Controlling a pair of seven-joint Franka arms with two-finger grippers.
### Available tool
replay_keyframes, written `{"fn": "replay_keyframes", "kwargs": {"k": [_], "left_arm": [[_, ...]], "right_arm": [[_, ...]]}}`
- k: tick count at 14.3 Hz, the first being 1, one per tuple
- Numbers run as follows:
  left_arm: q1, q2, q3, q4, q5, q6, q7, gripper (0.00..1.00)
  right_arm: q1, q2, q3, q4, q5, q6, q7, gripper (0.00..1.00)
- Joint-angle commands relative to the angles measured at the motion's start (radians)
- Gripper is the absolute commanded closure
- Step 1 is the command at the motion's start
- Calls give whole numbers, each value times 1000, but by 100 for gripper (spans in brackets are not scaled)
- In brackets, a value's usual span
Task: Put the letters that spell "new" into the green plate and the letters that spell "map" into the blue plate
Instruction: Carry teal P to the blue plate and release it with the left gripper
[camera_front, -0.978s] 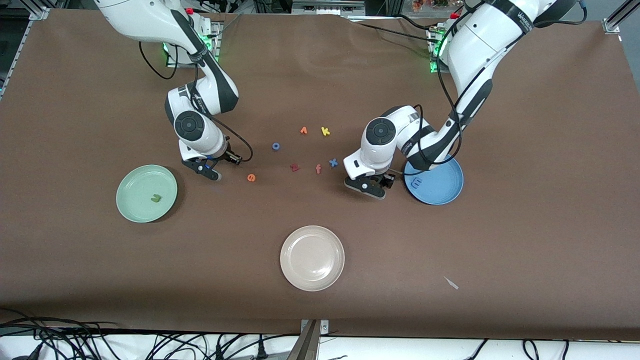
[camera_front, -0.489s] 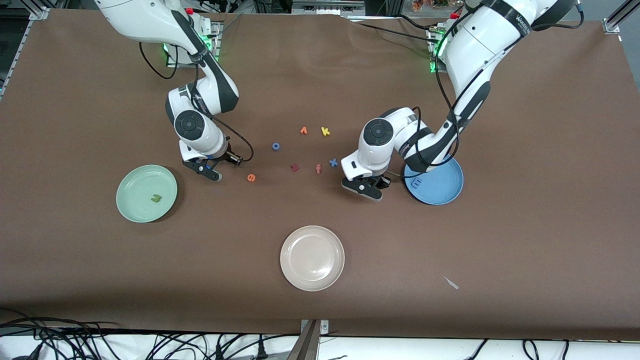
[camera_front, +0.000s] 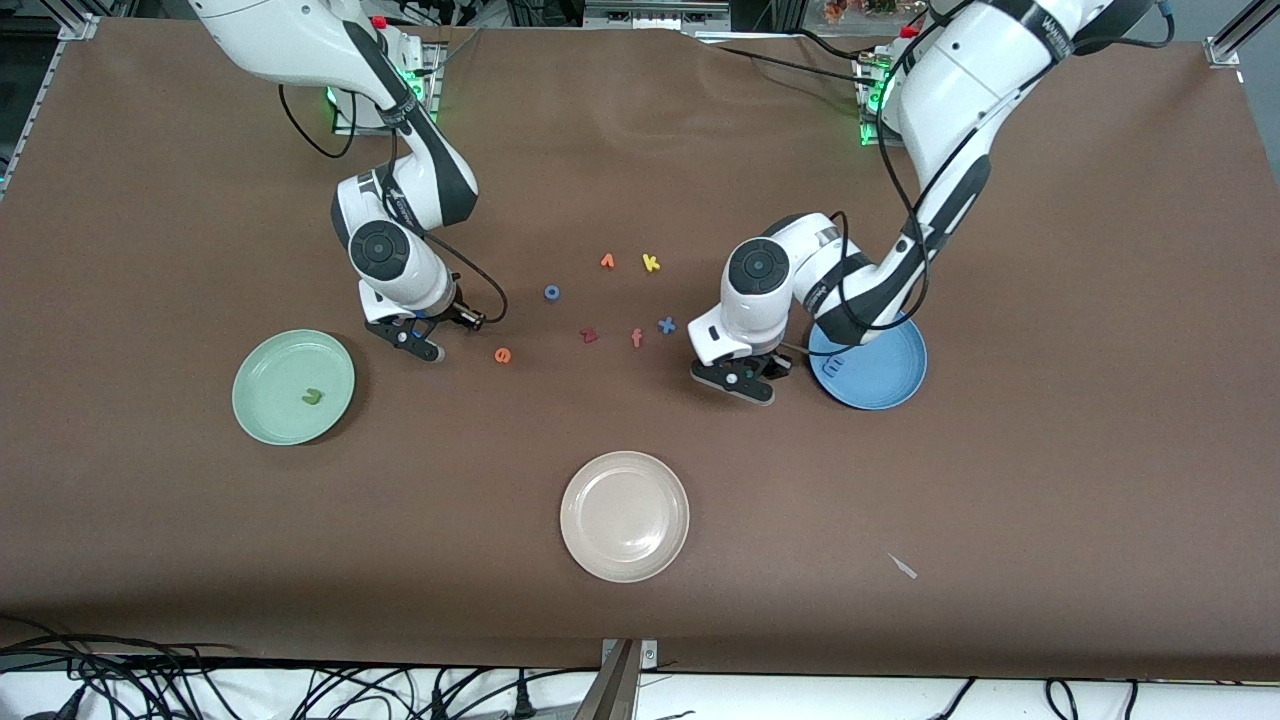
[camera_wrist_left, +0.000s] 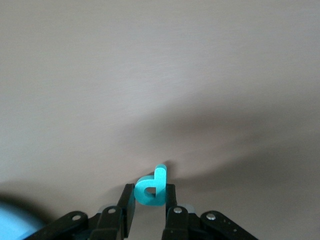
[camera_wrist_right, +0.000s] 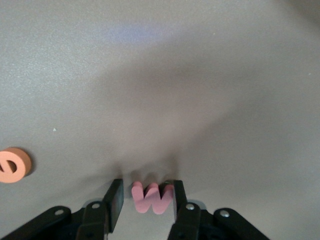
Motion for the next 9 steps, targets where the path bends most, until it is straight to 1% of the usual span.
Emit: {"fn": "replay_keyframes", "kwargs": {"k": [1,3,4,6,8,9], "left_arm": [[52,-118,-14,-24,-36,-169,14,92],[120,-149,-72,-27,-37,-260,18,92],[158,-155,-100,-39,-37,-277,52,92],[268,-195,-166,-110,-37,-276,93,92],[414,-201,-283,-183,-37,-270,95,92],[468,-198,-321,-219,-34,-248,95,92]], "right_arm": [[4,5,-3,-22,-13,45,-13,54],[6,7,-2,-27,-13,57,-13,55],[4,10,-3,-27,-13,59,-13,55],[4,13,-2,-27,-13,62,-13,57],[6,13,-2,-27,-13,62,-13,59],[6,14,-2,-28,-14,68,-13,60]]}}
